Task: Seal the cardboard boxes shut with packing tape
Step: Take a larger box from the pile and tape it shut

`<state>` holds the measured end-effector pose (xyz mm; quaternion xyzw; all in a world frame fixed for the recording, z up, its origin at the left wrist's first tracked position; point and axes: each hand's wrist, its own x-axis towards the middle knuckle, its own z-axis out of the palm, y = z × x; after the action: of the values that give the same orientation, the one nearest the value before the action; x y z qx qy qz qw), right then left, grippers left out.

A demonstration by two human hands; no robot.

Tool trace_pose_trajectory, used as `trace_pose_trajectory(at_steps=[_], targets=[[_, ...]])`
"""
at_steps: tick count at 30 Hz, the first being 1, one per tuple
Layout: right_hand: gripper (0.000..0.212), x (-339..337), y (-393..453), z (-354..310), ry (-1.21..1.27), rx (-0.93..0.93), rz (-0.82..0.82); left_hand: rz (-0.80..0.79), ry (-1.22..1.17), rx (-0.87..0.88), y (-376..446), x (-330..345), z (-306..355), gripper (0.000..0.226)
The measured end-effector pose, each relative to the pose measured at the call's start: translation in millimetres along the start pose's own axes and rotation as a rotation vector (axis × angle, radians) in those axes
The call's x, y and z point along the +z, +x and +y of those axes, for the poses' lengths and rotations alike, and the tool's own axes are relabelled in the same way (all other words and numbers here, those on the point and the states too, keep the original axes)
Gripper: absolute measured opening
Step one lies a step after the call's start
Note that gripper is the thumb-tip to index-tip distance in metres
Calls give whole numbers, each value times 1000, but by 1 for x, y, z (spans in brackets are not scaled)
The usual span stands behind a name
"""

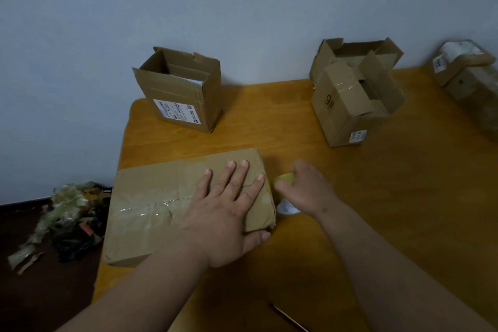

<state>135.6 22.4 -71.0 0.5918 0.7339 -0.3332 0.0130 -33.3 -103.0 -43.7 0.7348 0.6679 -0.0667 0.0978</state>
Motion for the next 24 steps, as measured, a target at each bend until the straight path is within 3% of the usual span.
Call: trace_pose_trajectory(at_steps=[2,9,13,18,24], targets=[[46,-4,0,-2,49,-14,-36,-1,-4,2,1,1,-1,95],[48,-2,-12,-21,-415,-140,150,-8,1,-9,2,0,0,96],[48,1,-14,-17,-344,-128,145,-39,2,-20,1,-5,2,98],[63,3,-3,3,111,-34,-63,5,8,-57,9,-11,6,106],[28,8,-6,47,1294,237,-151,3,30,-41,8,-2,3,108]])
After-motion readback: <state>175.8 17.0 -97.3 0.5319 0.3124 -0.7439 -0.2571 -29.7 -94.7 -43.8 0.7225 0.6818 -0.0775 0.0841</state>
